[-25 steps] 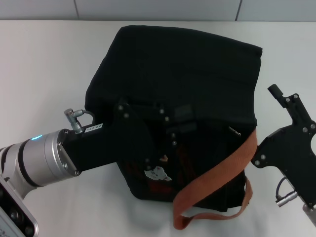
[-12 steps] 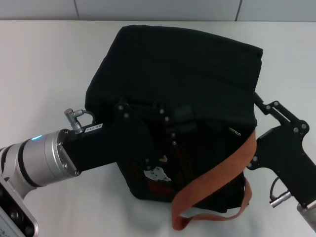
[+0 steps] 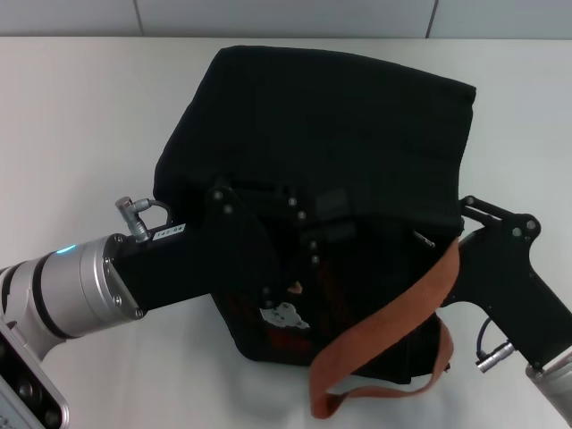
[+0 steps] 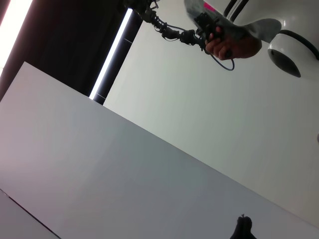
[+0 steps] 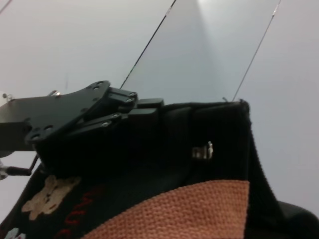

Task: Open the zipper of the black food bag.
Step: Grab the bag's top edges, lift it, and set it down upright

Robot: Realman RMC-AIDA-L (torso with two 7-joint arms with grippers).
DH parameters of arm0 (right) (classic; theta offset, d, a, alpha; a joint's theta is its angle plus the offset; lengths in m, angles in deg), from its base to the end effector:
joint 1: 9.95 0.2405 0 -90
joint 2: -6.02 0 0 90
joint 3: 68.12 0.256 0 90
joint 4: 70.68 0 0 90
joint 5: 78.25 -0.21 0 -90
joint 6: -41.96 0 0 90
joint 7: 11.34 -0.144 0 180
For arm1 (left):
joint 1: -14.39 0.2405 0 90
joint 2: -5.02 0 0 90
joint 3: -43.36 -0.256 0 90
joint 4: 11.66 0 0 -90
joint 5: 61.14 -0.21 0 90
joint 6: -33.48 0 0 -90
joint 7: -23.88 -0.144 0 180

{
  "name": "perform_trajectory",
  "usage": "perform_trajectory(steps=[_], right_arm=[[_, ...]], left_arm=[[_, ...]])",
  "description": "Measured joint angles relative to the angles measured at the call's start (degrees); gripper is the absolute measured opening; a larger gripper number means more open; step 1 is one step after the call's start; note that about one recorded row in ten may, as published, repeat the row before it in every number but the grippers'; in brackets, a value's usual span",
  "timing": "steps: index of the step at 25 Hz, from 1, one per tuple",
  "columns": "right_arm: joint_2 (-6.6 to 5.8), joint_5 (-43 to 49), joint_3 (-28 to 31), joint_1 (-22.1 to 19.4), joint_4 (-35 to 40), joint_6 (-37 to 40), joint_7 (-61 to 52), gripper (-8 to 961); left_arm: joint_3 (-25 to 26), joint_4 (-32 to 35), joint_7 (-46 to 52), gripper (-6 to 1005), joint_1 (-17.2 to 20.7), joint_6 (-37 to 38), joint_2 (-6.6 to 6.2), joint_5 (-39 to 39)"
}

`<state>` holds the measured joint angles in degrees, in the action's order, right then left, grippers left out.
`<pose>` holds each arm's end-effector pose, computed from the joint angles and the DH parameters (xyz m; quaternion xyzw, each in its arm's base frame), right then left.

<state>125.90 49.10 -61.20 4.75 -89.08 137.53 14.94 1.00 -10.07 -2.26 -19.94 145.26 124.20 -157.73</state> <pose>0.2521 0.2011 -0.0784 -0.7798 -0.1164 0.3521 0.5044 -0.2072 0.2514 -0.0461 -0.7379 0.4181 -0.4212 0.3214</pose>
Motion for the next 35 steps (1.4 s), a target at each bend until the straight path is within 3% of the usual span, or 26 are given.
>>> perform_trajectory(steps=[9, 12, 31, 35], right_arm=[[0.00, 0.0, -0.1, 0.0, -0.3, -0.4, 0.9, 109], [-0.01, 0.0, -0.1, -0.3, -0.2, -0.4, 1.4, 3], [-0.24, -0.4, -0.4, -10.2, 7.4, -5.7, -3.0, 9], [-0.31, -0.5, -0.2, -10.7, 8.0, -3.1, -6.1, 12]], left_arm=[[0.0, -0.1, 0.0, 93, 0.1, 0.0, 0.00, 0.0], [0.1, -0.1, 0.1, 94, 0.1, 0.0, 0.00, 0.0], [4.4, -2.3, 2.0, 95, -0.8, -0.5, 0.00, 0.4], [5.8, -4.0, 2.6, 95, -1.2, -0.8, 0.00, 0.4]])
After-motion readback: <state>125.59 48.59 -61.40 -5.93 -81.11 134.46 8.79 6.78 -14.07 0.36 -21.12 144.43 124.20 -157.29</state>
